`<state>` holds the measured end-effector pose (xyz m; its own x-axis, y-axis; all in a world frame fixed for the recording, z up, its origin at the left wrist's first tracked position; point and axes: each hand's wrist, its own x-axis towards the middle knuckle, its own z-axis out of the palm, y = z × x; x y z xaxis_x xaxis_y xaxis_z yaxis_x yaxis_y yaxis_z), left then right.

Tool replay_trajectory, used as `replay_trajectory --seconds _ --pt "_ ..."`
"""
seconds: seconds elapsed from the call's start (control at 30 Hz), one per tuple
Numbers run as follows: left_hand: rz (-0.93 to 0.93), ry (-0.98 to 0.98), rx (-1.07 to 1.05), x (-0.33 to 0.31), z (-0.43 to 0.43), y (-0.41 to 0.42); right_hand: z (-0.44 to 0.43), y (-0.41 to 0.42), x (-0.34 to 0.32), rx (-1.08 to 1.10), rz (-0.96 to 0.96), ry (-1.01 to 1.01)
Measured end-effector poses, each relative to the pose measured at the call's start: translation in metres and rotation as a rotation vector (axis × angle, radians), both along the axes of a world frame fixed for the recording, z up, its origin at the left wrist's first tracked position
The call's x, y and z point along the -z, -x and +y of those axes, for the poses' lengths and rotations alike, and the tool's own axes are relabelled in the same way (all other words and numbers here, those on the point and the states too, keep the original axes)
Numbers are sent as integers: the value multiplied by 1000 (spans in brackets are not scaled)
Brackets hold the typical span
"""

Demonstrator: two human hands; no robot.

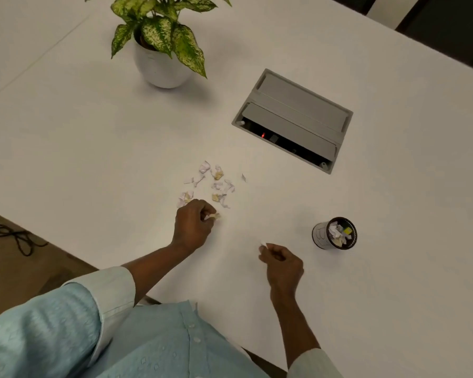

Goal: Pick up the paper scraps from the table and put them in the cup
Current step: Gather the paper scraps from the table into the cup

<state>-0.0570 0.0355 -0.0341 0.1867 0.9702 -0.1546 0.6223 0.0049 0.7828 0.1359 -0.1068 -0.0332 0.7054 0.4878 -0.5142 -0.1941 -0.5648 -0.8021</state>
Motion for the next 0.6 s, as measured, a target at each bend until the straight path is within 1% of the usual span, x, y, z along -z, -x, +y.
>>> replay_trajectory --seconds 0.13,0.3,0.43,0.53,0.6 --pt "-77 -10 57 -19 -5 -48 -6 -37 -30 112 -33 -82" --pt "-152 -31 195 -37 -21 -116 -11 -80 -55 159 -137 -128" --pt "-176 -36 291 -47 -36 -170 -16 -114 -62 161 -216 -118" --pt "-176 -20 361 -50 -45 -205 -19 -136 -59 135 -311 -38" --pt "-151 -21 414 -50 -50 -227 -21 -151 -58 116 -338 -11"
